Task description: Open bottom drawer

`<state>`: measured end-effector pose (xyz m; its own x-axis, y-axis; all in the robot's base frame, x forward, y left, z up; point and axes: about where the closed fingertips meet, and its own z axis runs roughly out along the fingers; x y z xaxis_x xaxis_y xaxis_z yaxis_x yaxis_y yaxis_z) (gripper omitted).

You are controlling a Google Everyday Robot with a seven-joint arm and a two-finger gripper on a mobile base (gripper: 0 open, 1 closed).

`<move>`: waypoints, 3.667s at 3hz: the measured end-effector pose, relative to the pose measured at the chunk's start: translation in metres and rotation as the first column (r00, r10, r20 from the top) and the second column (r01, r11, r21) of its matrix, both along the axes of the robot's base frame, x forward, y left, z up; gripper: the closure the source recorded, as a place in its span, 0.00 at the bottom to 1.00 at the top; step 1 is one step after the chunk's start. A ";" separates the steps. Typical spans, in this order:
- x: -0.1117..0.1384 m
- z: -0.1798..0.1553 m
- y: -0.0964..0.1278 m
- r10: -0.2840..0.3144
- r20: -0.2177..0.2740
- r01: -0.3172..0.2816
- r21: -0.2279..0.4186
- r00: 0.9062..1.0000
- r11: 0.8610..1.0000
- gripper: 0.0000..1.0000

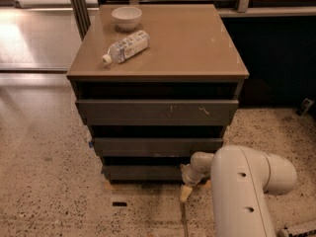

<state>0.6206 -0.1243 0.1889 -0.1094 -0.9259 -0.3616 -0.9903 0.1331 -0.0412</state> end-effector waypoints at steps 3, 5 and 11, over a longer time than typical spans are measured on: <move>0.007 0.005 0.004 -0.021 0.096 0.021 -0.001 0.995 1.000 0.00; 0.025 0.022 0.008 0.005 0.206 -0.002 -0.015 0.978 1.000 0.00; 0.009 -0.034 0.007 -0.005 0.052 0.002 0.062 0.999 0.998 0.00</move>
Offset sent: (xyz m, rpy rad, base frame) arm 0.0017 0.0031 -0.0049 0.0053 -0.0369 -0.0217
